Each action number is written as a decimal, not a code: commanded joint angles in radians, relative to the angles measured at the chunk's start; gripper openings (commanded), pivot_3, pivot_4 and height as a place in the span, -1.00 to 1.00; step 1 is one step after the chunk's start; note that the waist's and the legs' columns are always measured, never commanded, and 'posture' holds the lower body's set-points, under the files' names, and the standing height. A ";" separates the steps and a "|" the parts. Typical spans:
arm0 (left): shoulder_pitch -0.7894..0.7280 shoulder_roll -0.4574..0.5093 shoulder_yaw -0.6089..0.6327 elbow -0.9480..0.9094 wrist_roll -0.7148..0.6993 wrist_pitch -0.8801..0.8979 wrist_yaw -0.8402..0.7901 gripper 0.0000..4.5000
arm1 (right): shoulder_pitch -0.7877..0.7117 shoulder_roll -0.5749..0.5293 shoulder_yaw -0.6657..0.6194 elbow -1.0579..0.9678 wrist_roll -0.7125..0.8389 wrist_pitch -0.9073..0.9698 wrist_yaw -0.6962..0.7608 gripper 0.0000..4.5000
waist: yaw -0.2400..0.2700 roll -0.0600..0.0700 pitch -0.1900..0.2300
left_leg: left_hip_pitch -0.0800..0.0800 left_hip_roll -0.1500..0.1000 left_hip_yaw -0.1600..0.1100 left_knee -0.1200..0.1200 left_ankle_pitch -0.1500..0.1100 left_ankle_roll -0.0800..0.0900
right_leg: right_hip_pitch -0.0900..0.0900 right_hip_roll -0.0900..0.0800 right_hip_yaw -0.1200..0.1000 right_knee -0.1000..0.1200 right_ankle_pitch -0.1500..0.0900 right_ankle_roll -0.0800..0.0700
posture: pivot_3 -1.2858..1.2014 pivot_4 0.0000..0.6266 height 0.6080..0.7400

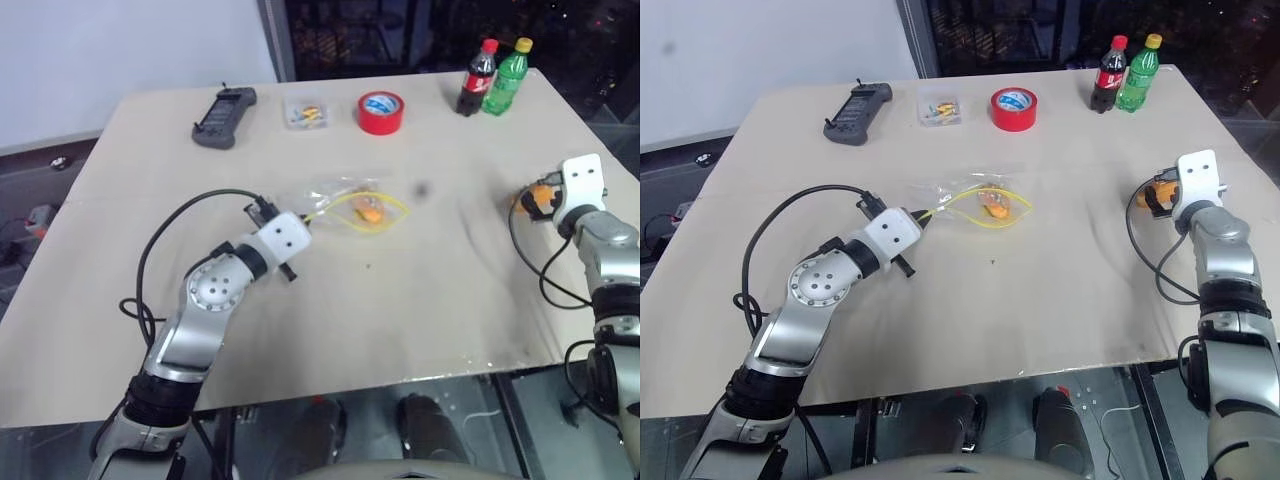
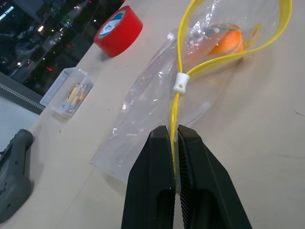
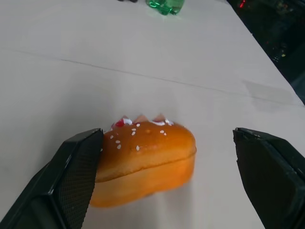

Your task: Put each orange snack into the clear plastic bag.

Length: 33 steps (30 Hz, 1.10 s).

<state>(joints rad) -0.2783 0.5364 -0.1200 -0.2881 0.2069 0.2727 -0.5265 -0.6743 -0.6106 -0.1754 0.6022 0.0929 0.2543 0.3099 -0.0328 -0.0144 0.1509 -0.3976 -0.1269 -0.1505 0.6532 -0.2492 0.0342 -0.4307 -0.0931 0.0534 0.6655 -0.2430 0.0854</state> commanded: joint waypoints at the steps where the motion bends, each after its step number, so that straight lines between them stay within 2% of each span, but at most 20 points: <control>1: -0.032 0.001 0.007 0.001 -0.010 -0.032 -0.003 -1.00 | 0.005 0.026 -0.053 -0.173 0.045 0.101 -0.047 0.99 | -0.006 0.000 0.000 | 0.000 0.000 0.001 0.000 0.000 0.000 | 0.000 0.000 0.001 0.000 0.000 0.000 | 0.03 -0.52 1.00; 5: -0.045 0.000 0.002 0.023 -0.012 -0.048 -0.005 -1.00 | 0.001 0.110 -0.066 -0.289 0.054 0.203 -0.146 0.99 | -0.009 0.001 0.000 | 0.001 0.001 0.002 0.000 0.000 0.000 | -0.001 0.000 0.002 0.001 0.000 0.000 | 0.03 -0.52 1.00; 18: -0.047 -0.002 0.002 0.028 -0.006 -0.054 -0.008 -1.00 | -0.017 0.335 -0.109 -0.241 -0.031 0.182 -0.555 0.99 | -0.011 0.001 -0.001 | 0.001 0.001 0.002 0.000 0.000 0.000 | -0.002 0.001 0.003 0.002 0.000 0.000 | 0.03 -0.52 1.00; 22: -0.044 0.000 0.002 0.025 -0.005 -0.052 -0.010 -1.00 | -0.038 0.359 -0.106 -0.199 -0.038 0.147 -0.601 0.99 | -0.011 0.001 -0.001 | 0.001 0.001 0.003 0.000 0.000 0.000 | -0.002 0.002 0.003 0.002 0.000 0.000 | 0.03 -0.52 1.00; 31: -0.040 -0.003 0.002 0.015 -0.002 -0.044 -0.007 -1.00 | -0.124 0.341 -0.117 -0.001 -0.051 0.027 -0.661 0.99 | -0.012 0.002 -0.001 | 0.001 0.001 0.003 0.000 0.000 0.000 | -0.002 0.002 0.004 0.003 0.000 0.000 | 0.03 -0.52 1.00; 33: -0.037 -0.002 0.004 0.012 0.000 -0.043 -0.005 -1.00 | -0.134 0.337 -0.111 0.034 -0.053 0.011 -0.658 0.75 | -0.012 0.001 -0.001 | 0.001 0.001 0.003 0.000 0.000 0.000 | -0.002 0.002 0.004 0.003 0.000 0.000 | 0.03 -0.52 1.00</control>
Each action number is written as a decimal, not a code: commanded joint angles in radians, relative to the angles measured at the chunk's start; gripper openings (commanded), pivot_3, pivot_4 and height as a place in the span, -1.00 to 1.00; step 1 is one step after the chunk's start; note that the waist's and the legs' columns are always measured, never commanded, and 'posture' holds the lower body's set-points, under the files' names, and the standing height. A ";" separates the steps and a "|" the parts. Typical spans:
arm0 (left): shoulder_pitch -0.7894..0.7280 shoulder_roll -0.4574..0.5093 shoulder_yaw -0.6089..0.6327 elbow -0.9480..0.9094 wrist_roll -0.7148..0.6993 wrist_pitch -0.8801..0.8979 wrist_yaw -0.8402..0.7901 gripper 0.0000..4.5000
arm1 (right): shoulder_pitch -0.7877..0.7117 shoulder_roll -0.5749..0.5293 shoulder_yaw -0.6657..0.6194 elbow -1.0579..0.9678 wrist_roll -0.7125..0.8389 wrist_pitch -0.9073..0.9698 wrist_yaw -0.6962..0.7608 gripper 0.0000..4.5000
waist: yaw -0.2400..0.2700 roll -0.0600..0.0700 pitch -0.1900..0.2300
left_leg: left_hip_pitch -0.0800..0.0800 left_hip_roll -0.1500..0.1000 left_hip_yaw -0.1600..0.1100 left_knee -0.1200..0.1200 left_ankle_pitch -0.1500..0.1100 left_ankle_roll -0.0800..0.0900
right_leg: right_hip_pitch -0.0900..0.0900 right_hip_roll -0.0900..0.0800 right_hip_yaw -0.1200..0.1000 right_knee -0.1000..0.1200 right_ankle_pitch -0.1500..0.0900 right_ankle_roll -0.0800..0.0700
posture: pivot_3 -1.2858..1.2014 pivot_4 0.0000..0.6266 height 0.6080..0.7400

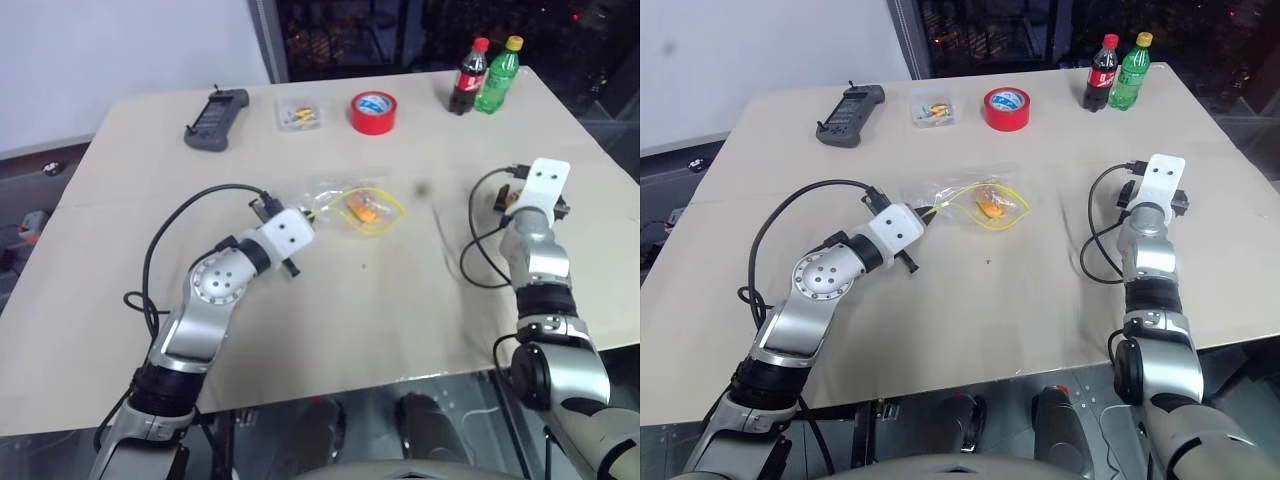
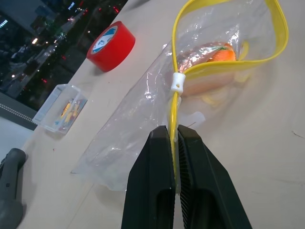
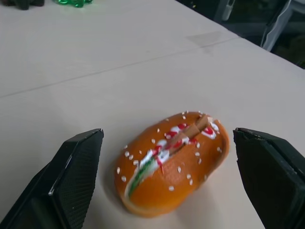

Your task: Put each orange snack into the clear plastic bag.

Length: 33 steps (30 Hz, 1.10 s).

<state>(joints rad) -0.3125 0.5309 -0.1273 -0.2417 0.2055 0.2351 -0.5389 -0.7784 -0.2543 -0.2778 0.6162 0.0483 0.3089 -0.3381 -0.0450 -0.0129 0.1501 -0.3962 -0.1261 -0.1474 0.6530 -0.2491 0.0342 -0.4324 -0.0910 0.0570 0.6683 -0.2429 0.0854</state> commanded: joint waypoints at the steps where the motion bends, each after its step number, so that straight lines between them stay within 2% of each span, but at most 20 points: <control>1: 0.000 0.004 0.012 -0.037 0.002 -0.004 0.008 -1.00 | -0.032 -0.020 -0.006 0.029 -0.009 -0.049 -0.009 0.60 | 0.000 0.000 0.000 | 0.000 0.000 0.000 0.000 0.000 0.000 | 0.000 0.000 0.000 0.000 0.000 0.000 | 0.03 -0.52 1.00; 5: 0.006 0.005 0.015 -0.044 0.003 0.000 0.010 -1.00 | -0.030 -0.020 0.002 0.033 -0.007 -0.052 0.001 -0.24 | 0.000 0.000 0.000 | 0.000 0.000 0.000 0.000 0.000 0.000 | 0.000 0.000 0.000 0.000 0.000 0.000 | 0.03 -0.52 1.00; 9: 0.009 0.005 0.019 -0.048 0.001 0.003 0.011 -1.00 | -0.007 -0.027 0.026 -0.035 -0.005 -0.017 0.056 -0.94 | 0.000 0.000 0.000 | 0.000 0.000 0.000 0.000 0.000 0.000 | 0.000 0.000 0.001 0.000 0.000 0.000 | 0.03 -0.52 1.00; 12: 0.013 0.004 0.023 -0.051 -0.001 0.004 0.013 -1.00 | 0.031 -0.038 0.052 -0.154 0.044 0.033 0.204 -0.94 | 0.000 0.000 0.000 | 0.000 0.000 0.000 0.000 0.000 0.000 | 0.000 0.000 0.000 0.000 0.000 0.000 | 0.03 -0.52 1.00; 15: 0.016 0.002 0.025 -0.051 -0.002 -0.001 0.016 -1.00 | 0.086 -0.072 0.097 -0.338 0.141 0.129 0.431 -0.94 | 0.001 0.000 0.000 | 0.000 0.000 0.000 0.000 0.000 0.000 | 0.000 0.000 0.001 0.000 0.000 0.000 | 0.03 -0.52 1.00; 19: 0.018 0.000 0.027 -0.050 -0.005 -0.002 0.017 -1.00 | 0.160 -0.136 0.113 -0.658 0.408 0.396 0.711 -0.94 | 0.003 0.000 0.000 | -0.001 0.000 0.000 0.000 0.000 0.000 | 0.000 0.000 0.000 0.000 0.000 0.000 | 0.03 -0.52 1.00; 22: 0.014 0.000 0.027 -0.043 -0.005 -0.007 0.019 -1.00 | 0.208 -0.185 0.123 -0.859 0.628 0.591 0.857 -0.94 | 0.004 0.000 0.000 | 0.000 0.001 -0.001 0.000 0.000 0.000 | 0.000 0.000 -0.001 -0.001 0.000 0.000 | 0.03 -0.52 1.00; 27: 0.015 -0.002 0.025 -0.053 -0.012 -0.006 0.014 -1.00 | 0.233 -0.174 0.190 -1.004 0.770 0.710 0.907 -0.94 | 0.007 0.000 0.000 | 0.000 0.001 -0.001 0.000 -0.001 0.001 | 0.001 0.000 -0.001 -0.002 0.000 0.000 | 0.03 -0.52 1.00; 30: 0.032 0.000 0.025 -0.072 -0.024 -0.018 0.005 -1.00 | 0.219 -0.124 0.266 -0.984 0.731 0.693 0.884 -0.94 | 0.006 0.000 0.000 | 0.000 0.001 -0.001 0.000 -0.001 0.001 | 0.001 0.000 -0.001 -0.001 0.000 0.000 | 0.03 -0.52 1.00; 33: 0.059 0.005 0.022 -0.098 -0.039 -0.047 -0.009 -1.00 | 0.182 -0.079 0.354 -0.872 0.622 0.629 0.862 -0.94 | 0.005 0.000 0.000 | -0.001 0.001 -0.001 0.000 -0.001 0.001 | 0.000 -0.001 -0.001 -0.001 0.000 0.000 | 0.03 -0.52 1.00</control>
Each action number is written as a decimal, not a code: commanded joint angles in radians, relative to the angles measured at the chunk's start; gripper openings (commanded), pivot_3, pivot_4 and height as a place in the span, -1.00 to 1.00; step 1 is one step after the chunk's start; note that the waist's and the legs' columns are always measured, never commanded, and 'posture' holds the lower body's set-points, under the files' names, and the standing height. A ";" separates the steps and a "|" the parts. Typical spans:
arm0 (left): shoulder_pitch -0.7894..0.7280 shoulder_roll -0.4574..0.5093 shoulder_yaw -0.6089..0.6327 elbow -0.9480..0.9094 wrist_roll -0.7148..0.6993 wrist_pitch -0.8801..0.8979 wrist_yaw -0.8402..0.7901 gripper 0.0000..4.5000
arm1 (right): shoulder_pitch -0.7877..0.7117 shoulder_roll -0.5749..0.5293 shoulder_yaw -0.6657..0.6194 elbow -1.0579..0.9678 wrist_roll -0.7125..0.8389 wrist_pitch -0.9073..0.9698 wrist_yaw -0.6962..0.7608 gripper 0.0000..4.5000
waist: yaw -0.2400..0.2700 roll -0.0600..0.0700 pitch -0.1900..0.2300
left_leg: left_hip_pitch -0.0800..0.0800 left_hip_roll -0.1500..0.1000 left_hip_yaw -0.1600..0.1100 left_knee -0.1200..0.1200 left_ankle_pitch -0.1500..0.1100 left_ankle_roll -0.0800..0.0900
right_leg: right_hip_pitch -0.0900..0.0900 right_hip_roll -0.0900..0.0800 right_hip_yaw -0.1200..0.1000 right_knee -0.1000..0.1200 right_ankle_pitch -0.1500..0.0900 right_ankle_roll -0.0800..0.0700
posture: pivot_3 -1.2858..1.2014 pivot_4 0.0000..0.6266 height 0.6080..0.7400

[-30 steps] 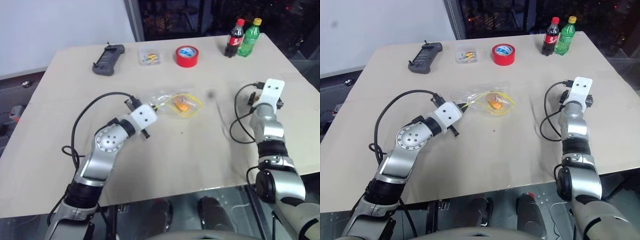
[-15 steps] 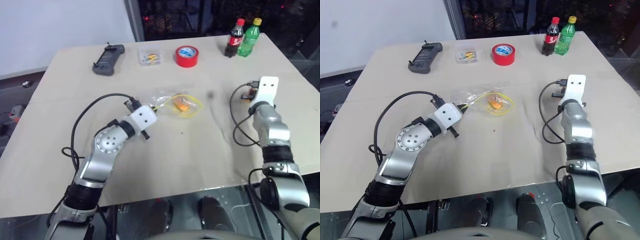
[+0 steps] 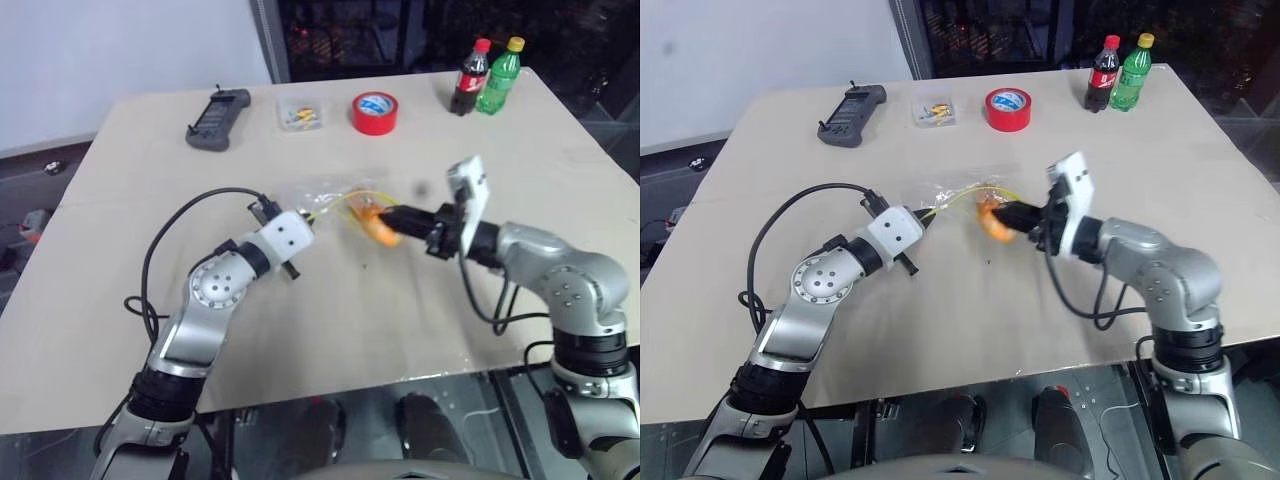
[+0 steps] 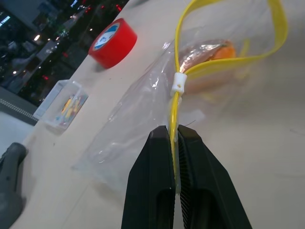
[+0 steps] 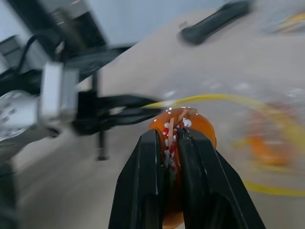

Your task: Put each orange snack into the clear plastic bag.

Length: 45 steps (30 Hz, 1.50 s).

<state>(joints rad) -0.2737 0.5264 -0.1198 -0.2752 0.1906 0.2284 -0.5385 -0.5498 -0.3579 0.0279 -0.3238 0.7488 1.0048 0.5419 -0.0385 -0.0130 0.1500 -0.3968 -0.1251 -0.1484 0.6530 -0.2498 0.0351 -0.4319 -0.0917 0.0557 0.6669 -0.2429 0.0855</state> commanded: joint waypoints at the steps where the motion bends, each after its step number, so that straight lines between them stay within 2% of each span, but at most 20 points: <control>1: 0.035 0.014 0.013 -0.079 -0.029 -0.047 -0.019 -1.00 | -0.064 0.047 0.066 0.119 -0.107 -0.092 -0.021 -0.94 | 0.001 0.000 0.000 | 0.000 0.000 0.001 0.000 0.000 0.000 | 0.000 0.000 0.000 0.000 0.000 0.000 | 0.03 -0.52 1.00; 8: 0.102 0.047 0.017 -0.129 -0.046 -0.057 -0.058 -1.00 | -0.148 0.134 0.121 0.329 -0.221 -0.236 0.025 -0.94 | 0.000 0.000 0.000 | 0.000 0.000 0.000 0.000 0.000 0.000 | 0.000 0.001 0.000 0.000 0.000 0.000 | 0.03 -0.52 1.00; 12: 0.120 0.047 0.018 -0.131 -0.048 -0.063 -0.054 -1.00 | -0.176 0.229 0.147 0.441 -0.245 -0.339 0.085 -0.94 | -0.003 0.000 0.000 | 0.000 0.000 0.000 0.000 0.000 0.000 | 0.000 0.001 0.000 0.000 0.000 0.000 | 0.03 -0.52 1.00; 17: 0.140 0.034 0.038 -0.136 -0.058 -0.043 -0.039 -1.00 | -0.243 0.342 0.135 0.690 -0.312 -0.493 0.111 -0.94 | -0.007 0.000 0.000 | 0.001 0.001 0.000 0.000 0.000 0.000 | 0.000 0.003 0.001 0.000 0.000 0.000 | 0.03 -0.52 1.00; 18: 0.142 0.032 0.044 -0.136 -0.060 -0.036 -0.035 -1.00 | -0.247 0.354 0.123 0.713 -0.311 -0.505 0.119 -0.54 | -0.005 0.000 0.000 | 0.001 0.001 0.000 0.000 0.000 0.000 | 0.000 0.003 0.000 0.000 0.000 -0.001 | 0.03 -0.52 1.00; 20: 0.148 0.028 0.059 -0.137 -0.069 -0.027 -0.031 -1.00 | -0.245 0.356 0.110 0.720 -0.321 -0.524 0.122 -0.15 | -0.002 0.000 0.000 | 0.001 0.001 0.000 0.000 0.000 0.000 | 0.000 0.003 0.000 0.000 0.000 -0.001 | 0.03 -0.52 1.00; 22: 0.157 0.026 0.073 -0.137 -0.081 -0.025 -0.030 -1.00 | -0.221 0.328 0.100 0.679 -0.310 -0.497 0.143 0.16 | -0.002 0.000 0.000 | 0.001 0.000 0.000 0.000 0.000 0.000 | 0.000 0.002 0.000 -0.001 0.000 -0.001 | 0.03 -0.52 1.00; 26: 0.174 0.017 0.104 -0.137 -0.126 -0.034 -0.033 -1.00 | -0.148 0.258 0.066 0.592 -0.266 -0.420 0.187 0.16 | -0.002 0.000 0.000 | 0.001 0.000 -0.001 0.000 0.000 0.000 | 0.000 0.002 -0.001 -0.001 0.000 -0.001 | 0.03 -0.52 1.00; 30: 0.186 0.008 0.122 -0.136 -0.179 -0.056 -0.049 -1.00 | -0.117 0.248 0.049 0.559 -0.250 -0.381 0.180 0.16 | -0.007 0.000 0.000 | 0.001 0.001 -0.001 0.000 0.000 0.000 | 0.000 0.002 0.000 -0.001 0.000 -0.001 | 0.03 -0.52 1.00; 36: 0.193 0.037 0.158 -0.103 -0.208 -0.077 -0.063 -1.00 | -0.102 0.189 0.093 0.493 -0.357 -0.410 0.139 0.16 | -0.004 0.000 0.000 | 0.001 0.002 0.000 -0.001 0.000 0.000 | 0.000 0.003 0.000 0.000 0.000 -0.001 | 0.03 -0.52 1.00; 38: 0.200 0.047 0.165 -0.094 -0.208 -0.091 -0.064 -1.00 | -0.100 0.192 0.091 0.489 -0.371 -0.414 0.117 0.40 | -0.002 0.000 0.000 | 0.001 0.001 0.000 -0.001 0.000 0.000 | 0.000 0.003 0.000 -0.001 0.000 -0.001 | 0.03 -0.52 1.00; 41: 0.221 0.076 0.183 -0.073 -0.195 -0.125 -0.074 -1.00 | -0.097 0.212 0.106 0.478 -0.409 -0.415 0.068 0.93 | -0.002 0.000 0.000 | 0.001 0.001 0.000 -0.001 0.000 0.000 | 0.000 0.003 0.000 -0.001 0.001 -0.001 | 0.03 -0.52 1.00; 45: 0.237 0.125 0.215 -0.031 -0.186 -0.166 -0.077 -1.00 | -0.085 0.263 0.114 0.426 -0.420 -0.359 -0.007 0.97 | -0.006 0.000 0.000 | 0.001 0.002 0.001 -0.002 0.000 -0.001 | -0.001 0.003 0.001 -0.001 0.001 -0.001 | 0.03 -0.52 1.00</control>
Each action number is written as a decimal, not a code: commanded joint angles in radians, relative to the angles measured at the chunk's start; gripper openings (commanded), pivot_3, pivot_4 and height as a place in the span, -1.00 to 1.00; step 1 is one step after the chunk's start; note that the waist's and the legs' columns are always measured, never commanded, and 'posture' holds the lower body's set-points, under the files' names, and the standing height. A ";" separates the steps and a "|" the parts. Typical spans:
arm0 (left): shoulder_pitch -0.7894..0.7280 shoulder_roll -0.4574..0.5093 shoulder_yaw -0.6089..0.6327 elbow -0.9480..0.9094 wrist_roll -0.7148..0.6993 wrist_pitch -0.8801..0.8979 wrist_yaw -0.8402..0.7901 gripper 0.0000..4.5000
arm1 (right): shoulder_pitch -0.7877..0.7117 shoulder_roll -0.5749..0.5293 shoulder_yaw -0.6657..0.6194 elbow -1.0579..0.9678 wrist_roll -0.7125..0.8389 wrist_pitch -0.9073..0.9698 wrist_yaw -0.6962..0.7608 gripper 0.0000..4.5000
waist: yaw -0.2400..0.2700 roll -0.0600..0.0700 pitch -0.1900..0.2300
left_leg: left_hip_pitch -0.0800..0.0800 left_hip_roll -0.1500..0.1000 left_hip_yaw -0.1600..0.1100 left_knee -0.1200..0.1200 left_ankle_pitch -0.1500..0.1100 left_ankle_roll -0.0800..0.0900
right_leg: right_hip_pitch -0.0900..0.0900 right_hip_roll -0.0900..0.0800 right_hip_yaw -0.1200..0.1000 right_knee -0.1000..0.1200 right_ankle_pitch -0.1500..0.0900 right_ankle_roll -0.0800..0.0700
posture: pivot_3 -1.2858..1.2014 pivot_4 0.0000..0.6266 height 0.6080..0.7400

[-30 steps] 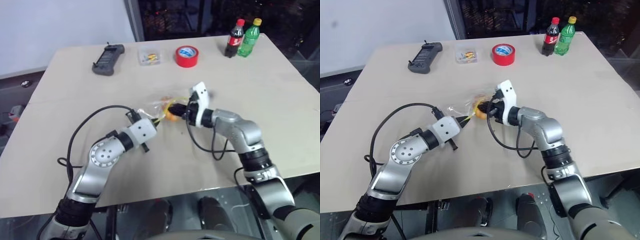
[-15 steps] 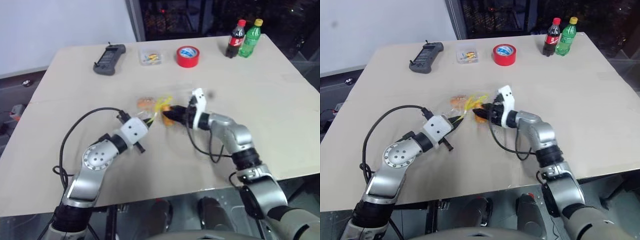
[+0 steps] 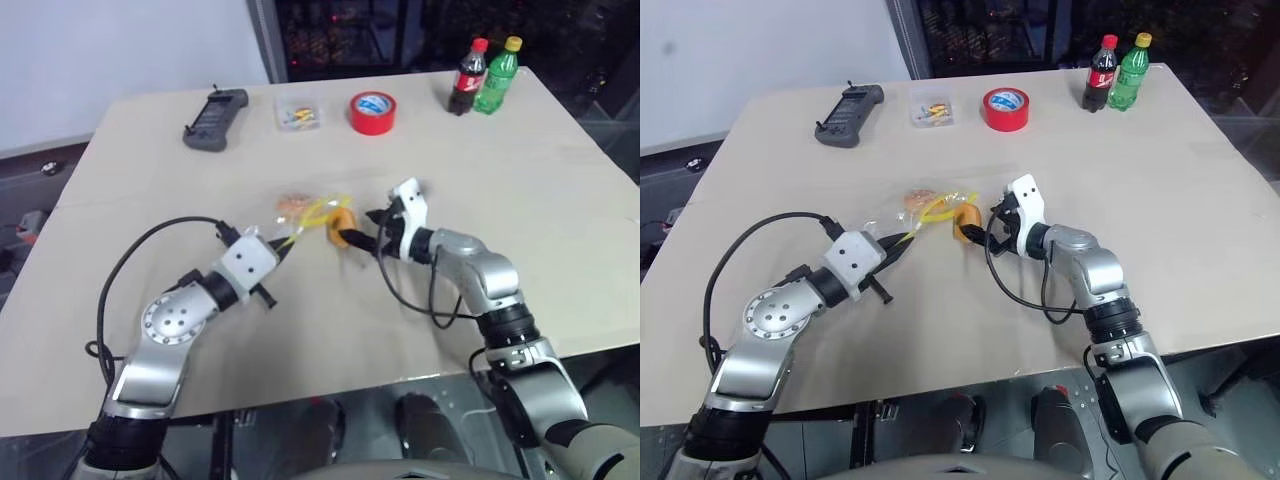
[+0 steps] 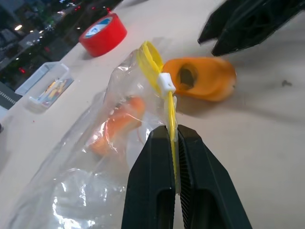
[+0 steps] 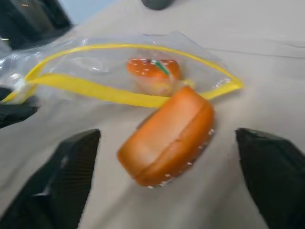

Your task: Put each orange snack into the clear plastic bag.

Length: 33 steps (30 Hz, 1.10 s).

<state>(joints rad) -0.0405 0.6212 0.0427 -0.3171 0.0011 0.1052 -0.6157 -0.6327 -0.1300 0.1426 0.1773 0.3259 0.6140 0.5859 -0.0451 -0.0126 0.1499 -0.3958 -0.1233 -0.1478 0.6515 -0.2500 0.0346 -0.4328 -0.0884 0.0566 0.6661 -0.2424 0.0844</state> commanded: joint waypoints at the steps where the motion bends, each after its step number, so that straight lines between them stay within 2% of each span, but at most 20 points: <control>1: 0.003 0.038 0.059 0.022 0.003 -0.048 0.002 -1.00 | 0.002 0.050 -0.002 -0.089 0.008 0.053 -0.067 0.97 | 0.001 0.000 0.000 | 0.000 0.000 0.000 0.000 0.000 0.000 | 0.000 0.000 0.000 0.000 0.000 0.000 | 0.03 -0.52 1.00; 4: -0.001 0.052 0.075 0.050 0.000 -0.063 0.005 -1.00 | 0.006 0.086 -0.003 -0.093 0.004 0.081 -0.105 0.97 | 0.003 0.000 0.000 | 0.000 0.000 0.000 0.000 0.000 0.000 | 0.000 0.000 0.000 0.000 0.000 0.000 | 0.03 -0.52 1.00; 7: -0.003 0.057 0.082 0.064 0.002 -0.072 0.009 -1.00 | 0.004 0.101 0.010 -0.047 -0.040 0.023 -0.127 0.97 | 0.004 0.000 0.000 | 0.000 0.000 0.000 0.000 0.000 0.000 | 0.000 0.000 0.000 0.000 0.000 0.000 | 0.03 -0.52 1.00; 14: -0.014 0.063 0.082 0.087 0.010 -0.091 0.009 -1.00 | -0.009 0.006 0.215 0.012 -0.280 -0.201 -0.092 0.97 | 0.001 0.000 0.000 | 0.000 0.000 0.000 0.000 0.000 0.000 | 0.000 0.000 -0.001 -0.001 0.000 0.000 | 0.03 -0.52 1.00; 19: -0.020 0.061 0.078 0.080 0.013 -0.085 0.013 -1.00 | -0.026 0.015 0.222 0.084 -0.363 -0.314 -0.145 0.97 | -0.001 0.000 0.000 | 0.000 0.000 0.000 0.000 0.000 0.000 | 0.000 0.000 -0.001 0.000 0.000 0.000 | 0.03 -0.52 1.00; 22: -0.020 0.055 0.072 0.058 0.015 -0.068 0.016 -1.00 | -0.029 0.019 0.187 0.082 -0.360 -0.322 -0.156 0.58 | 0.001 0.000 0.000 | 0.000 0.000 0.000 0.000 0.000 0.000 | 0.000 0.000 0.000 0.000 0.000 0.000 | 0.03 -0.52 1.00; 27: -0.021 0.050 0.065 0.039 0.016 -0.052 0.019 -1.00 | -0.026 0.030 0.152 0.057 -0.331 -0.292 -0.131 -0.43 | 0.001 0.000 0.000 | 0.000 0.000 0.000 0.000 0.000 0.000 | 0.000 0.000 -0.001 0.000 0.000 0.000 | 0.03 -0.52 1.00; 33: -0.022 0.044 0.063 0.042 0.012 -0.055 0.019 -1.00 | -0.010 0.018 0.116 -0.016 -0.278 -0.238 -0.070 -0.43 | 0.001 0.000 0.000 | 0.000 0.000 0.000 0.000 0.000 0.000 | 0.000 0.001 -0.001 0.000 0.000 0.000 | 0.03 -0.52 1.00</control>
<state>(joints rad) -0.0555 0.6644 0.0985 -0.2435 0.0179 0.0595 -0.6060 -0.6379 -0.1135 0.2959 0.2487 0.0005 0.3586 0.4845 -0.0436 -0.0124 0.1499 -0.3956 -0.1233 -0.1479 0.6515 -0.2499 0.0344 -0.4325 -0.0879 0.0560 0.6656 -0.2422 0.0842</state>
